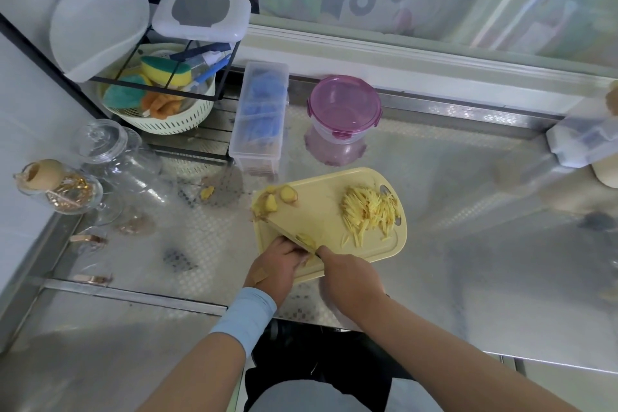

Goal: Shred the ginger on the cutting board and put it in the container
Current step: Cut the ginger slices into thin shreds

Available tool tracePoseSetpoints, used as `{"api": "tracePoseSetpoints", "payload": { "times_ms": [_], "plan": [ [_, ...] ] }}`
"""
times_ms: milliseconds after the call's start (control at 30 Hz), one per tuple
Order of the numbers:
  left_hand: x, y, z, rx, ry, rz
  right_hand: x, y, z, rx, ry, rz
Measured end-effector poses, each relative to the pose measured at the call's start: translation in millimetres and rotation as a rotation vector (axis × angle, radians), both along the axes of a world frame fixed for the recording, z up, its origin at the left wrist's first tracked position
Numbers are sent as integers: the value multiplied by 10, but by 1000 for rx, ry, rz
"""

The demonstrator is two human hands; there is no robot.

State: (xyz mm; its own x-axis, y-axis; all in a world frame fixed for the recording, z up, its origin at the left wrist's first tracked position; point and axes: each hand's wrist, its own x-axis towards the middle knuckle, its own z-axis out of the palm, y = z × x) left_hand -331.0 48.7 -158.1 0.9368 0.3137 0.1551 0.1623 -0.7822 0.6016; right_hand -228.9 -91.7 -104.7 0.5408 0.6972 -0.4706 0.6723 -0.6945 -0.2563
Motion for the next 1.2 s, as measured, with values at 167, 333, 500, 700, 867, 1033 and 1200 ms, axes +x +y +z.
{"api": "tracePoseSetpoints", "payload": {
  "times_ms": [167,333,500,700,867,1033,1200],
  "plan": [
    [17,75,-128,-9,30,-33,-12,-86,3,36,-31,-3],
    [-1,33,-54,4,-16,-31,-32,-233,-12,51,-52,0],
    [7,2,36,-102,-61,19,1,-61,-34,2,8,-8],
    [2,2,-20,-64,-34,28,35,-83,-14,10,-8,3],
    [-22,40,-118,-80,25,39,-17,-222,-48,31,-37,31],
    [-9,-17,39,-104,-60,53,14,-86,-56,11,-6,15],
    [12,-33,65,-81,-94,40,31,9,-53,1,17,22]
  ]
}}
